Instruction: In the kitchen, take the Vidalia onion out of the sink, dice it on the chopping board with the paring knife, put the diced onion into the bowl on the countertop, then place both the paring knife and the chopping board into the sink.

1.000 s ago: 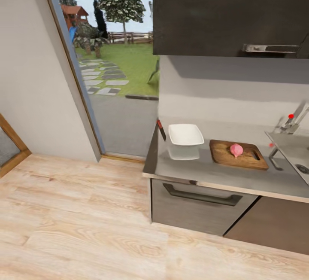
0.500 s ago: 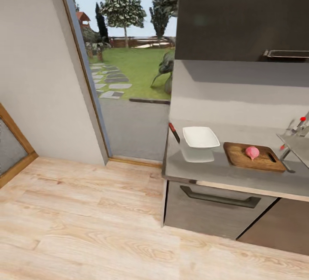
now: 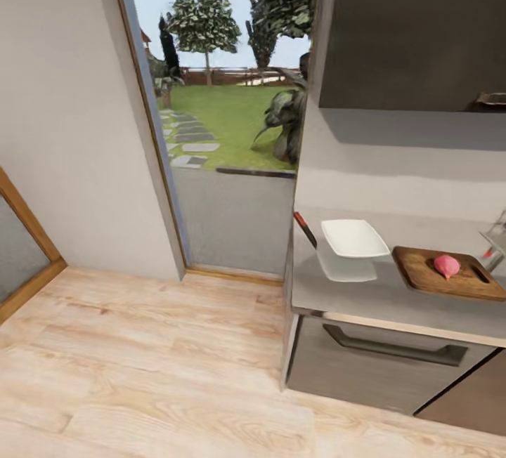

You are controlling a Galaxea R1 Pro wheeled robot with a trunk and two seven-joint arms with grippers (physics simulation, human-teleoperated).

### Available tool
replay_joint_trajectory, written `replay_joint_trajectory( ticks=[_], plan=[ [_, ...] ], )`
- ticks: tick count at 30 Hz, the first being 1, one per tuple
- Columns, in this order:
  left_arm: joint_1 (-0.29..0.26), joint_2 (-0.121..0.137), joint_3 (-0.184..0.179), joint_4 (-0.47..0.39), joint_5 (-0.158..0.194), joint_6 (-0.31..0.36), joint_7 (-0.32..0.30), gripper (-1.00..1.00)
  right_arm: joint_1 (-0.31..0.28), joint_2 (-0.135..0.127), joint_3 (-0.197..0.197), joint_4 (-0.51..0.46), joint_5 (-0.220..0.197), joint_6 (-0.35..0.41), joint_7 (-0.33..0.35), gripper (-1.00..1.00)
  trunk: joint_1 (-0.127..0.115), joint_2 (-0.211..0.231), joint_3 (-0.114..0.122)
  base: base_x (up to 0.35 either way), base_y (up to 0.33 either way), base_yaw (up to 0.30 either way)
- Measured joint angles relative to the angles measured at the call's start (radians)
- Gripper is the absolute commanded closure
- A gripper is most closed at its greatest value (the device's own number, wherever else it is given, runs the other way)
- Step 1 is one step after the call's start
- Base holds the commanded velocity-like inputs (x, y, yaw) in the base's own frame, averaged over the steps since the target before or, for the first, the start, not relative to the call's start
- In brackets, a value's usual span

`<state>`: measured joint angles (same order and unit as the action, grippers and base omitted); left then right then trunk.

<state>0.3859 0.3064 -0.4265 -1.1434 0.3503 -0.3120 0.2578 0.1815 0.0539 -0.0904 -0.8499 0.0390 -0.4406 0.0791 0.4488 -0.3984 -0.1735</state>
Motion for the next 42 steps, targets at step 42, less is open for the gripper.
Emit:
replay_joint_trajectory(
  ticks=[42],
  plan=[
    [0.000,-0.002,0.000,0.003,0.000,0.000,0.000,-1.00,0.000,0.000,0.000,0.000,0.000,0.000,0.000,-1.00,0.000,0.000,0.063,0.223,0.220,-0.134]
  ],
)
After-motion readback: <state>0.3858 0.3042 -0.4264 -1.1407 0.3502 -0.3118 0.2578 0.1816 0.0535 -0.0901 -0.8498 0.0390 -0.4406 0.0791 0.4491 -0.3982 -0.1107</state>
